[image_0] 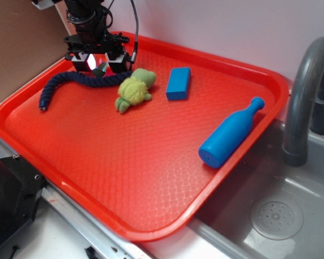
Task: Grab the carrot.
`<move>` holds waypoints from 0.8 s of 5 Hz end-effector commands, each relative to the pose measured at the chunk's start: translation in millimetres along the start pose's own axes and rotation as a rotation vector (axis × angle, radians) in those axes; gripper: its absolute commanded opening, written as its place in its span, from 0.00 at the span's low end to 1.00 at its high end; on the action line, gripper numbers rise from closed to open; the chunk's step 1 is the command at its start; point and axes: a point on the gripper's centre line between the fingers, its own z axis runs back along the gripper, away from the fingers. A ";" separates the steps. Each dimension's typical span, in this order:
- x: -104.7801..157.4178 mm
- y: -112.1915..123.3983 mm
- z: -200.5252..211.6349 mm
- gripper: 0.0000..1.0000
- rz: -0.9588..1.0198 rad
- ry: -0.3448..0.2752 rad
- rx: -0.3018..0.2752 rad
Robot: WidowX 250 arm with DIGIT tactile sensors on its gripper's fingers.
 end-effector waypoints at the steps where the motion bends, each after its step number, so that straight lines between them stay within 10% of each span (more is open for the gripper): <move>1: 4.5 5.0 16.0 0.00 -0.021 -0.003 0.010; 4: -55.7 -31.6 166.4 0.00 -0.145 -0.029 -0.208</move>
